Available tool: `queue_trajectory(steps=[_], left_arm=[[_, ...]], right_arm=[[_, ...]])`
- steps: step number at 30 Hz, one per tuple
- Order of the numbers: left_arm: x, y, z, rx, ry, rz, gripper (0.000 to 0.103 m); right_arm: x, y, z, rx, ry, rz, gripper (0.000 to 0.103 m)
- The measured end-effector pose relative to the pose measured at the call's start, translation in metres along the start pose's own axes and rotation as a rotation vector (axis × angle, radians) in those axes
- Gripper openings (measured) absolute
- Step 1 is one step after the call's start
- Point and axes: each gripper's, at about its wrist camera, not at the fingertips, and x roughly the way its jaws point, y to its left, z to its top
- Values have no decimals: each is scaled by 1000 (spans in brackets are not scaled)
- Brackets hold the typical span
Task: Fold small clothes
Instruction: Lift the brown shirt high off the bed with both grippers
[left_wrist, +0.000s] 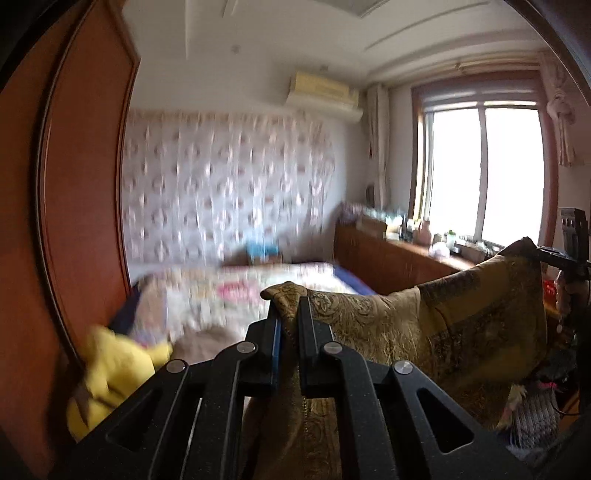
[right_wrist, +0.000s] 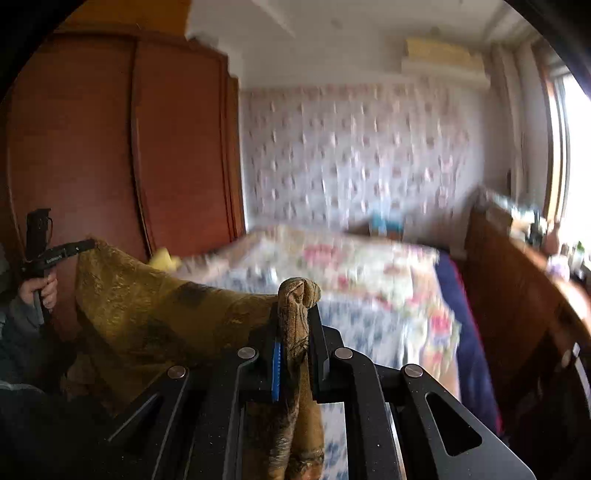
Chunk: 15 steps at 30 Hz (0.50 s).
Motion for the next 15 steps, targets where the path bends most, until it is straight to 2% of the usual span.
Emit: queue_trajectory(steps=[5,9,14,15], left_arm=[[-25,-5,62,50,-137,21,8],[-46,-4,94,78,-213,38,8],[-60,0,110,87,-269,56,8],[-59,2,111,86,-271,58,8]], right_arm=[[-40,8,60,-69,-130,-37,11],[-74,11,98,-86,-217,-75,11],[-112,16,127,-105,-291,-131,11],[-116,17,130,-115,-278,-134,11]])
